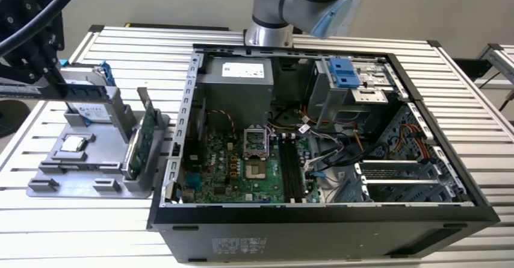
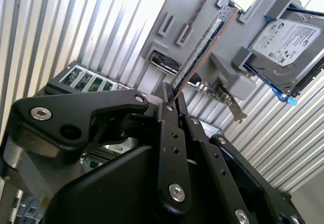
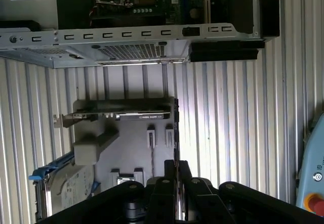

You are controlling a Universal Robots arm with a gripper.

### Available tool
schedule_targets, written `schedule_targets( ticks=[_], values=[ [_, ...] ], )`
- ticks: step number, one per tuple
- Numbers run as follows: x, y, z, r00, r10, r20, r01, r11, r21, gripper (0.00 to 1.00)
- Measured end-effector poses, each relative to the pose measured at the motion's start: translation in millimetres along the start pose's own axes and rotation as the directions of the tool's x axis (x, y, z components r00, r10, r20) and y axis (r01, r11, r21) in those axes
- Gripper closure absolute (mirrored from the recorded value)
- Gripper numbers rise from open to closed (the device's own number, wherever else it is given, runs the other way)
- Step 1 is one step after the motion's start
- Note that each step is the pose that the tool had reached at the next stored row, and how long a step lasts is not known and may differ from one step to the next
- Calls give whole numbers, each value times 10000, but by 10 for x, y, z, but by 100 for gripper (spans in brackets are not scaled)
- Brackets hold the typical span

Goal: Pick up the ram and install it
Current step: 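Pick up the ram and move it above insertion slot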

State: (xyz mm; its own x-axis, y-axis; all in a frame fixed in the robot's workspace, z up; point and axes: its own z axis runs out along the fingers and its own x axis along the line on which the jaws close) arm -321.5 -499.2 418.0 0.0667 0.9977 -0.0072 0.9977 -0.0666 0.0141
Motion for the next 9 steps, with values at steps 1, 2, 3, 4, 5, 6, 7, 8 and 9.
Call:
schedule_targets(
  ticks=[1,2,3,4,5,6,7,8,9],
  values=[
    [1,18,0,10000,0,0,0,10000,-1,100],
    [3,37,1,10000,0,0,0,10000,-1,100],
    [4,55,1,10000,0,-1,0,10000,-1,100],
    [5,74,1,10000,0,0,0,10000,0,100],
    [6,92,1,10000,0,0,0,10000,0,100],
    [7,109,2,10000,0,0,0,10000,0,100],
    [9,128,2,10000,1,0,-1,10000,0,100],
    [10,146,2,10000,0,0,0,10000,0,100],
    [11,164,3,10000,0,-1,0,10000,-1,100]
  ],
)
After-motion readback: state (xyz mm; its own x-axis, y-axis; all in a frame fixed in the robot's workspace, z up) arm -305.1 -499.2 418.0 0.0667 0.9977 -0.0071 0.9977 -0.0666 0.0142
